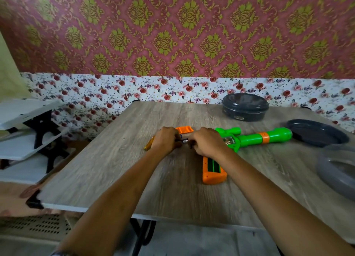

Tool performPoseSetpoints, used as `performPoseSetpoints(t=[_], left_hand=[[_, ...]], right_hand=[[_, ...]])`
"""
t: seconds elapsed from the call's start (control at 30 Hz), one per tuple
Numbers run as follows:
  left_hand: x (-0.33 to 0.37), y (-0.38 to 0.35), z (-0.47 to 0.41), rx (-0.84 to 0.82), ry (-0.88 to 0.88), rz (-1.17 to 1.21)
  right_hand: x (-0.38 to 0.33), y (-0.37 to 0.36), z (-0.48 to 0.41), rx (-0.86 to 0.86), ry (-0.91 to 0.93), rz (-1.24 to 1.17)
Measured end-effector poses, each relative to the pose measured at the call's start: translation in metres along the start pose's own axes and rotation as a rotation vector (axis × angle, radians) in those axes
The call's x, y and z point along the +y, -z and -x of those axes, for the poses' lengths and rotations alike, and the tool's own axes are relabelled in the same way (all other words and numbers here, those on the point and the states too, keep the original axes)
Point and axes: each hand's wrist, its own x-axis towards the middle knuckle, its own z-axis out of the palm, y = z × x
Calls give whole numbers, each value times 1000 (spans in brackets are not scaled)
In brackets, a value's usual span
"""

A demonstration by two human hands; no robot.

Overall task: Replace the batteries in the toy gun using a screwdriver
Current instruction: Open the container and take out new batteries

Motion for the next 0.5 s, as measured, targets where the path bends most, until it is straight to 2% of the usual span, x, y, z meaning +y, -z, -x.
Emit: performPoseSetpoints(t=[0.2,0.33,0.5], left_hand=[[2,17,15,63,32,128],[25,40,22,117,-25,191],[94,45,22,96,-103,262]], right_hand=[[14,13,8,173,-113,-540],[36,30,26,235,-178,-602],[88,48,75,316,-284,-587]])
